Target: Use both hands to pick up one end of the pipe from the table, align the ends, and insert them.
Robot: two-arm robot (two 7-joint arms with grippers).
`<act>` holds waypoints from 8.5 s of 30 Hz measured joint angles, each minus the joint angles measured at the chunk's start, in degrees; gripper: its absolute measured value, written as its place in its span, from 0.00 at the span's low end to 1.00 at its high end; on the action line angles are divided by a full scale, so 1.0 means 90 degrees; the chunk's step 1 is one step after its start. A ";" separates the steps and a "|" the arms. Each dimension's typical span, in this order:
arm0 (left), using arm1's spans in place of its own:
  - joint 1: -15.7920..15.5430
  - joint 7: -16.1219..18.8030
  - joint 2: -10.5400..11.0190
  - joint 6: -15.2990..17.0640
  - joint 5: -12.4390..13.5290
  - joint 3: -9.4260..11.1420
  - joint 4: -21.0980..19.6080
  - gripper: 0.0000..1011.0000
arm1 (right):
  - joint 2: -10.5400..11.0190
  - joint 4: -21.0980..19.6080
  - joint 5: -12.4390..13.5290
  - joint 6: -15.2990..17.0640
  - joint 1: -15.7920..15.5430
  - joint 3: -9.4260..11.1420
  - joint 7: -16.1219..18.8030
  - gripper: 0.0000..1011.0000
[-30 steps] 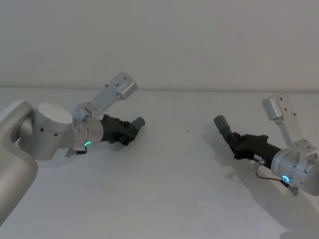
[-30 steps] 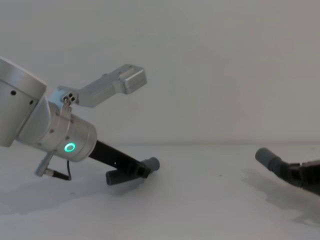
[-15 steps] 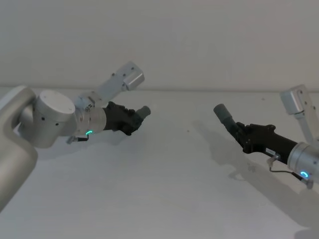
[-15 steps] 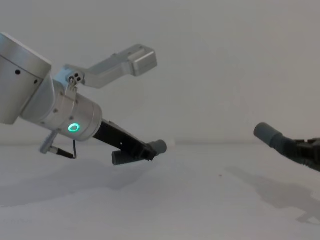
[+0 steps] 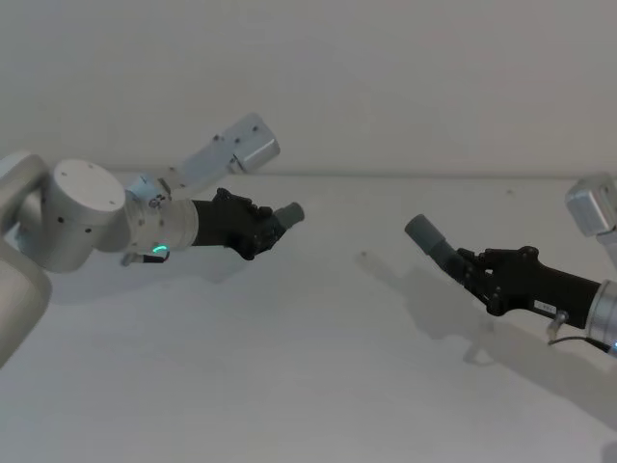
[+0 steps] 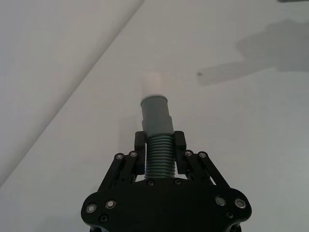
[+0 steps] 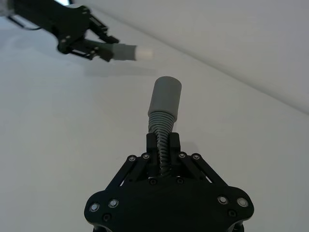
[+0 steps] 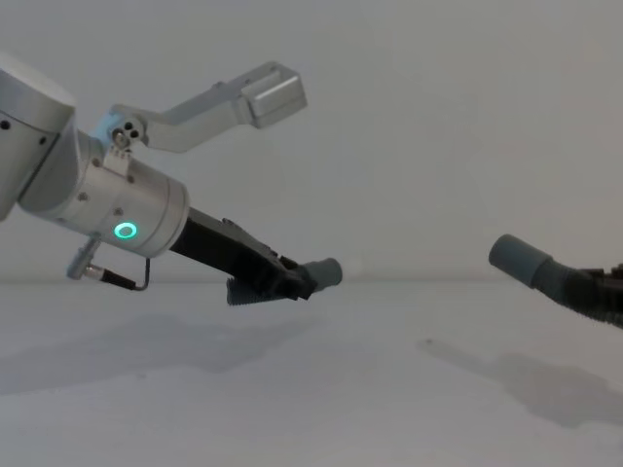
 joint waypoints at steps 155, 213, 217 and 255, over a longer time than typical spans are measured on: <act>-0.1135 -0.3556 0.0986 -0.1949 -0.1275 0.1461 -0.0157 0.32 | 0.1234 0.0320 0.0578 -0.0994 0.0896 -0.1423 0.2560 0.12; -0.1294 -0.3478 0.1120 -0.1819 -0.1485 0.1760 -0.0259 0.32 | 0.1147 0.0512 0.0809 -0.0968 0.1175 -0.1742 0.2467 0.12; -0.1307 -0.3481 0.1109 -0.1819 -0.1492 0.1793 -0.0243 0.32 | 0.1147 0.0531 0.0835 -0.0968 0.1194 -0.1761 0.2471 0.12; -0.1380 -0.3509 0.0997 -0.1998 -0.1680 0.1961 -0.0109 0.32 | 0.1338 0.0472 0.1109 -0.0989 0.1238 -0.1864 0.2697 0.12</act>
